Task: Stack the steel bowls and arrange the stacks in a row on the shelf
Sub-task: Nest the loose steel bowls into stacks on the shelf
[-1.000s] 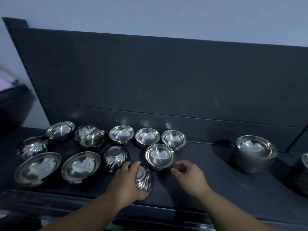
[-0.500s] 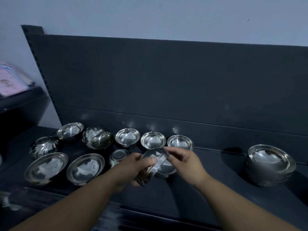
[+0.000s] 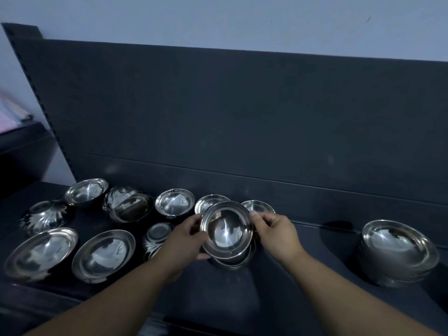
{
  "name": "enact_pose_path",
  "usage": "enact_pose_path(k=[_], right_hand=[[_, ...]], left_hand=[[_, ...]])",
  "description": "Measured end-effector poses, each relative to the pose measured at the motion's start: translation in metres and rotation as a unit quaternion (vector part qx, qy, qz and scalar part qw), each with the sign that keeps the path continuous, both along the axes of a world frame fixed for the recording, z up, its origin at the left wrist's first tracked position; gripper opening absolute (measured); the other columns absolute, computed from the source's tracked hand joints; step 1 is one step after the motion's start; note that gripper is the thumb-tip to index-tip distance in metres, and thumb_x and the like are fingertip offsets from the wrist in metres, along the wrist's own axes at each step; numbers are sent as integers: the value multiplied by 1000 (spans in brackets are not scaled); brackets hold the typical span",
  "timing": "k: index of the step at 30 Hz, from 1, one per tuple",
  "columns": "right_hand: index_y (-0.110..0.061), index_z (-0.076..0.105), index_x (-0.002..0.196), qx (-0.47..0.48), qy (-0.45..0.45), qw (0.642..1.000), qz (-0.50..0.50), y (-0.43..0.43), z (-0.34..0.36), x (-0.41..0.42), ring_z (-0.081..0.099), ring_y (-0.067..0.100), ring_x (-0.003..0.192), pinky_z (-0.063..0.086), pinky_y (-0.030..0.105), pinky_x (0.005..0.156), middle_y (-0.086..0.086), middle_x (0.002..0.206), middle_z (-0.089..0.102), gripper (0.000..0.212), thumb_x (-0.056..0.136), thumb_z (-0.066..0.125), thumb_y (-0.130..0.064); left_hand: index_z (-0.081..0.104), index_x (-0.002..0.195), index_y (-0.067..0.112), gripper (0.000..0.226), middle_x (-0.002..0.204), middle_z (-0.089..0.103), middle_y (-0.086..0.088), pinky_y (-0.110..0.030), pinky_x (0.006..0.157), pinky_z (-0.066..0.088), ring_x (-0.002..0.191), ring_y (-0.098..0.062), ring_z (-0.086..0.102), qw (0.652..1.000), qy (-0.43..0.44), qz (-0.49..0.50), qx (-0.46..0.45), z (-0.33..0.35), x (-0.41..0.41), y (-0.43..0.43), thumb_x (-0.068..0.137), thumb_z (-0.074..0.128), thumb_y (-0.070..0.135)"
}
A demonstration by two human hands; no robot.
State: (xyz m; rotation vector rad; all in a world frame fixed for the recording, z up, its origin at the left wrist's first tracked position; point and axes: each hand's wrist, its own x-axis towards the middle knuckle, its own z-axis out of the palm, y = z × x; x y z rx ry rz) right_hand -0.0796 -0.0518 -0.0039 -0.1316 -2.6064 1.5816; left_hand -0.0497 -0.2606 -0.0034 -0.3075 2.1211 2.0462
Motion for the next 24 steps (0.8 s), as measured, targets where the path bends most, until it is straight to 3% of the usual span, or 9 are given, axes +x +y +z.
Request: enact_pose_path(k=[2,4,7,10,13,16,18,20,24], right_hand=[[-20,74,86,6,-14,1000,-26,4,-1,-8,67,14,80,50,28,75,-6,79,73,29,91,59,-44],[-22,69,103,29,-40,998,-48,11,-6,-17,63,16,92,43,24,78,-6,97,69,26,90,61,-42],[-18,57,124,64,-80,992,-69,19,-19,-32,58,25,110,45,28,87,7,122,61,43,87,64,-38],[-12,51,127,66,-85,990,-96,22,-24,-43,54,30,115,43,33,96,15,128,53,48,86,66,-30],[-10,46,133,53,-115,984,-123,26,-28,-48,51,33,117,40,29,93,19,133,46,53,87,65,-28],[-11,50,130,34,-157,978,-131,29,-42,-53,60,34,108,52,36,91,16,121,61,54,83,64,-35],[-13,60,119,-25,-184,974,-131,31,-50,-54,69,30,86,62,43,71,12,102,69,42,81,63,-32],[-12,64,112,-84,-192,968,-140,34,-52,-54,71,28,73,61,37,57,11,95,69,31,83,61,-21],[-11,64,107,-150,-167,960,-168,43,-45,-43,69,27,67,56,31,55,11,95,68,21,87,58,-13]], left_hand=[[50,135,24,51,117,65,-6,-34,66,59,99,-25,69,1000,1,17,5,-5,-4,0,89,56,4],[52,132,24,47,114,66,-7,-31,64,58,96,-24,69,1000,2,29,3,-7,-6,0,90,56,5],[56,128,22,41,109,69,-9,-41,71,61,94,-27,70,999,-1,49,12,-10,-7,0,90,57,5],[60,120,18,31,107,71,-12,-46,78,60,93,-30,70,997,-7,77,24,-13,-6,2,92,56,6],[63,115,14,23,105,72,-12,-45,79,60,92,-29,71,995,-8,90,39,-14,-6,2,94,55,8],[63,111,13,18,102,73,-10,-39,73,60,90,-26,72,994,-11,101,39,-15,-5,2,95,55,12],[64,109,13,17,99,74,-10,-40,74,60,88,-25,72,994,-17,107,33,-17,-5,1,95,55,14],[66,106,11,16,96,74,-11,-41,73,60,85,-25,72,994,-16,106,24,-17,-4,2,95,55,15],[68,96,14,14,90,73,-10,-33,60,58,77,-23,70,995,-18,102,-14,-18,-3,6,95,56,21]])
